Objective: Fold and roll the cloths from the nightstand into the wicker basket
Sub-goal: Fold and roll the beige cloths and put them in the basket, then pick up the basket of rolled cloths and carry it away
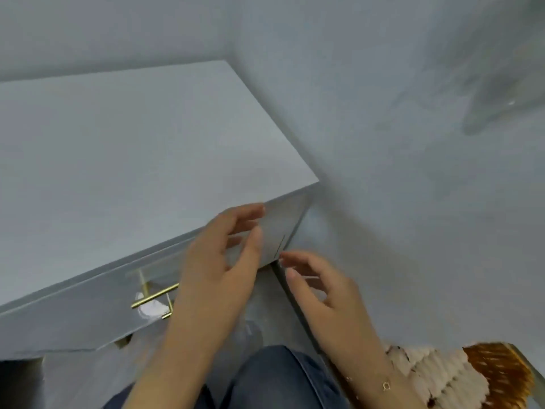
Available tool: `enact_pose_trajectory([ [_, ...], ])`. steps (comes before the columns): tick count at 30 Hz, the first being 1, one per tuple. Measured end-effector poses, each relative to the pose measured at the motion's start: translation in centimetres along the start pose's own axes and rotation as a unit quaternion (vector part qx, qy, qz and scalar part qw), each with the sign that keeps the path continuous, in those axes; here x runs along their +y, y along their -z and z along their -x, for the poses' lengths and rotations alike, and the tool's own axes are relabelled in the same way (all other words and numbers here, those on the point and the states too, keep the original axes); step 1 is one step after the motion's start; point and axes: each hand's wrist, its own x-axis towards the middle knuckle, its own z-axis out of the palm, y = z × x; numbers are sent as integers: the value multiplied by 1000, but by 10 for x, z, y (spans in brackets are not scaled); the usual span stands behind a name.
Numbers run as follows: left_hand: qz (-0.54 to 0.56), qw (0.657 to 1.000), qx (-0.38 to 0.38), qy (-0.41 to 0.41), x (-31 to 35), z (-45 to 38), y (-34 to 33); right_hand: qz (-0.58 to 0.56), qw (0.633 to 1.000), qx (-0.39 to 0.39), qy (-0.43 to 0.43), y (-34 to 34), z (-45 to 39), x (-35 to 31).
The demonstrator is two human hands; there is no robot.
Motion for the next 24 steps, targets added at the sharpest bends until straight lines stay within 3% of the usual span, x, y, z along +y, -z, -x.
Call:
enact_pose_trajectory([
  [3,-3,993,111,-36,-20,-28,1,-29,999,21,-38,-27,-44,6],
  [7,-37,989,139,-25,-9,-41,-8,-53,992,1,-111,-24,-69,-7],
  [9,2,990,134,48,4,-42,-5,-57,987,6,-150,-15,-74,-21],
  [15,60,962,25,266,64,-58,14,-72,974,-20,-214,18,-68,-90],
  [24,6,929,-98,357,157,-58,52,-72,948,-29,-308,63,-32,-183],
])
